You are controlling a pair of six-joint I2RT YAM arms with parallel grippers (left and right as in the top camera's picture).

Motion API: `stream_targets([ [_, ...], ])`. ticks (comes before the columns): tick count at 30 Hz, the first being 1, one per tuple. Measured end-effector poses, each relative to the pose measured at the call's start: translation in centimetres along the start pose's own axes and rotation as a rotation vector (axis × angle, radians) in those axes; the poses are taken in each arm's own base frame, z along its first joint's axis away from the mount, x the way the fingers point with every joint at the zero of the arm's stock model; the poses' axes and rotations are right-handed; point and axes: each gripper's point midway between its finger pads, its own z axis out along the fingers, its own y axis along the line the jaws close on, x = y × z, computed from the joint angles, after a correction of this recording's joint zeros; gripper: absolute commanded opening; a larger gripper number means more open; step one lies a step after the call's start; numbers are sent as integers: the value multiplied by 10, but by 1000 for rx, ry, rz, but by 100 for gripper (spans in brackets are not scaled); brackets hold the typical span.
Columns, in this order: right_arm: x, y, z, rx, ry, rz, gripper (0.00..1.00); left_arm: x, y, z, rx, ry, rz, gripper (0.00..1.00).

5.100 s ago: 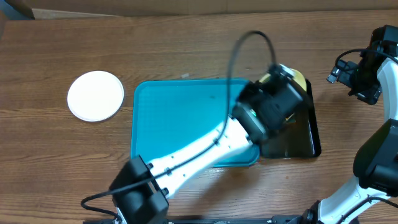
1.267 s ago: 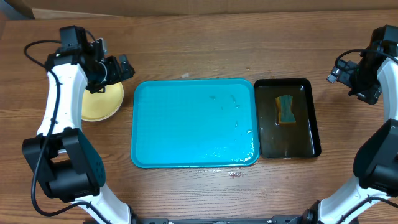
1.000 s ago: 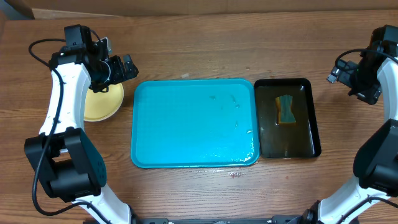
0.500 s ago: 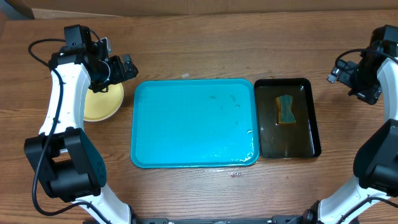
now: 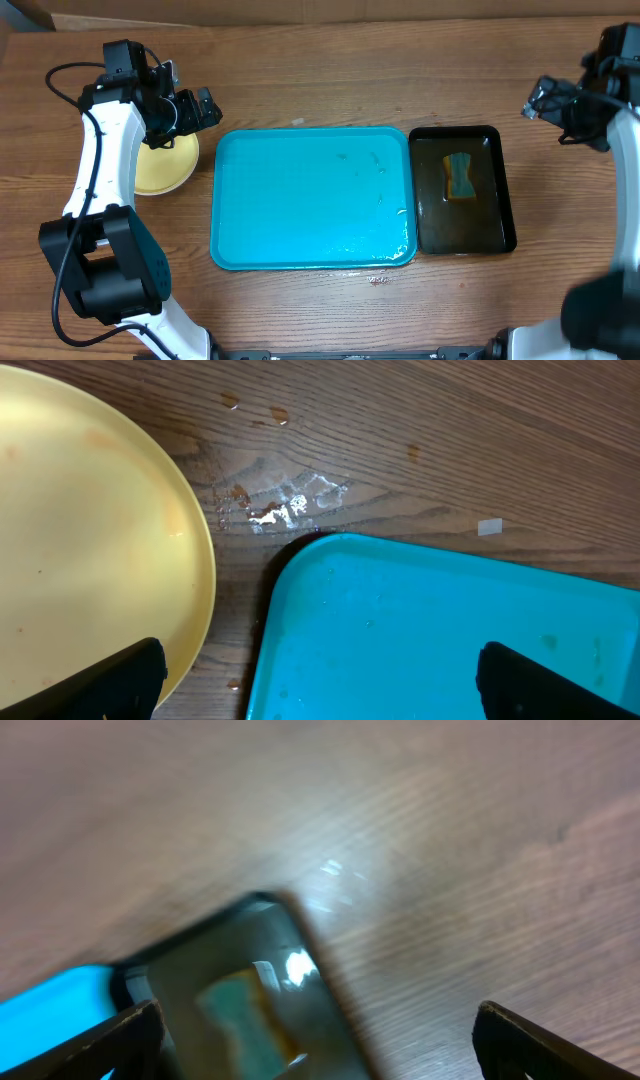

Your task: Clean dirty plates on tray and stack at the side

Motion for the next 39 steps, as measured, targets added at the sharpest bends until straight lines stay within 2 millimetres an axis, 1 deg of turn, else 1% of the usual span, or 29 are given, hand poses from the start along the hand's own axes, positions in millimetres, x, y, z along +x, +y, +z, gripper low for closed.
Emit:
stream_targets([
  [4,1,33,-73,-91,-170,-73,100,0,0,0,0,0,0,99],
  [7,10,50,-115,-151,-262,-118,100,0,0,0,0,0,0,100],
  [10,21,64,-152,-214,-338,-163,100,0,0,0,0,-1,0,100],
  [14,37,75,-190,-284,-415,-205,100,0,0,0,0,-1,0,100],
  [20,50,68,-225,-324,-496,-209,100,0,0,0,0,0,0,100],
  [22,54,65,-234,-332,-518,-209,100,0,0,0,0,0,0,100],
  [25,65,56,-256,-350,-578,-206,100,0,0,0,0,0,0,100],
  [27,71,49,-279,-377,-661,-202,100,0,0,0,0,0,0,100],
  [29,74,46,-295,-400,-727,-201,100,0,0,0,0,0,0,100],
  [30,80,40,-315,-433,-827,-197,100,0,0,0,0,-1,0,100],
  [32,81,38,-329,-467,-928,-191,100,0,0,0,0,-1,0,100],
  [33,79,38,-336,-497,-1014,-185,100,0,0,0,0,0,0,100],
  [35,84,37,-334,-530,-1104,-179,100,0,0,0,0,0,0,100],
  [39,96,39,-308,-606,-1257,-183,100,0,0,0,0,0,0,100],
])
